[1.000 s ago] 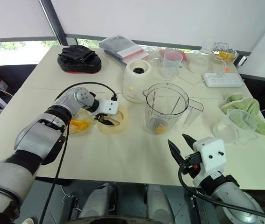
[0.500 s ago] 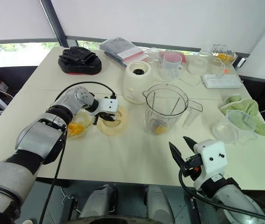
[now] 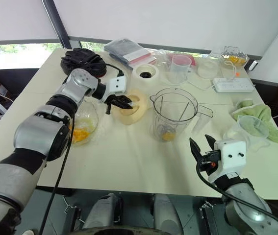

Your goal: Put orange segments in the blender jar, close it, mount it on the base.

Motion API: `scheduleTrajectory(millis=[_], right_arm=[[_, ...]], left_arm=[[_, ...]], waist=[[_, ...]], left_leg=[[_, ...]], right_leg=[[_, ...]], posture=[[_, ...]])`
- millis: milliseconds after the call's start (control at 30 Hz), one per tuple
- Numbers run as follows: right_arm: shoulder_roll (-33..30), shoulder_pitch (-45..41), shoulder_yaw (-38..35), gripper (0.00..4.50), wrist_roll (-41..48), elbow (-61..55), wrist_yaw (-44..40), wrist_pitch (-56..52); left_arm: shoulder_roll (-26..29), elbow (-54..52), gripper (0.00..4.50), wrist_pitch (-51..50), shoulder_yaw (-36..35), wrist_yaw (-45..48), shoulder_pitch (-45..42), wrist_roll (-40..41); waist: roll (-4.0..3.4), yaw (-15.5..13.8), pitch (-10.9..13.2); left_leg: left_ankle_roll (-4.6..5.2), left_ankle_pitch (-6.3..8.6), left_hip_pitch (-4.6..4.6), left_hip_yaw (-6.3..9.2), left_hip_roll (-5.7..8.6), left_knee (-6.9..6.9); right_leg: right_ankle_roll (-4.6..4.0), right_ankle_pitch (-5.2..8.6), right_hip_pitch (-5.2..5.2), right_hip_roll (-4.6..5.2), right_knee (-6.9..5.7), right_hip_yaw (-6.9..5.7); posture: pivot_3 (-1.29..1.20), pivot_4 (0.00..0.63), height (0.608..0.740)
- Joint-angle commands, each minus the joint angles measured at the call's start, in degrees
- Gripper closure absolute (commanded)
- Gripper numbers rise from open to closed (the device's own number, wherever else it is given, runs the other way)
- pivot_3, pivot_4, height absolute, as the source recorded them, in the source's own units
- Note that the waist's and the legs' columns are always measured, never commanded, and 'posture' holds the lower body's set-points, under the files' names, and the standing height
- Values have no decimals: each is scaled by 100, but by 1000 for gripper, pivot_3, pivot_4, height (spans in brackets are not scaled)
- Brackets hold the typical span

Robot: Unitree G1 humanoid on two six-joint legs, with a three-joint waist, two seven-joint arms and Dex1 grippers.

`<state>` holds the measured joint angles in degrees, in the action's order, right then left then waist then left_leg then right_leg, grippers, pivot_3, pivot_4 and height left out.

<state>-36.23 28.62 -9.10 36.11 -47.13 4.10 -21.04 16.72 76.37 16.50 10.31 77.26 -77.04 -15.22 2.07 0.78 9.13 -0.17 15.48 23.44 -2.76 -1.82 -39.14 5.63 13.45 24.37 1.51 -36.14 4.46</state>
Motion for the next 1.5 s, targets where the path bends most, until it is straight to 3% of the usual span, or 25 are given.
scheduleTrajectory(millis=[33,567,633,1500], right_arm=[[287,-321,-138,1977,-213,322,-112,-26],[1326,-1659,63,1977,-1258,1713,-579,-33],[1412,-1740,87,1465,-1458,1808,-579,6],[2091,-2931,-242,1465,-2269,3153,-648,618]], left_arm=[[66,-217,4276,-63,-206,306,-363,293],[366,-405,4276,-67,-284,816,-793,633],[398,-430,4276,-38,-275,821,-783,622],[218,-568,4276,-415,-482,1307,-1225,1092]], waist=[[-1,2,0],[-7,1,3],[-8,4,4],[-17,23,10]], left_leg=[[0,0,-1,0,0,0],[1,0,5,3,0,1],[1,0,5,4,0,1],[1,1,5,3,1,3]], right_leg=[[0,0,0,-1,-1,0],[1,0,6,-2,-3,-1],[1,0,7,-3,-4,-1],[4,1,9,-5,-6,0]], posture=[[0,150,740],[0,150,740],[0,150,740],[0,150,740]])
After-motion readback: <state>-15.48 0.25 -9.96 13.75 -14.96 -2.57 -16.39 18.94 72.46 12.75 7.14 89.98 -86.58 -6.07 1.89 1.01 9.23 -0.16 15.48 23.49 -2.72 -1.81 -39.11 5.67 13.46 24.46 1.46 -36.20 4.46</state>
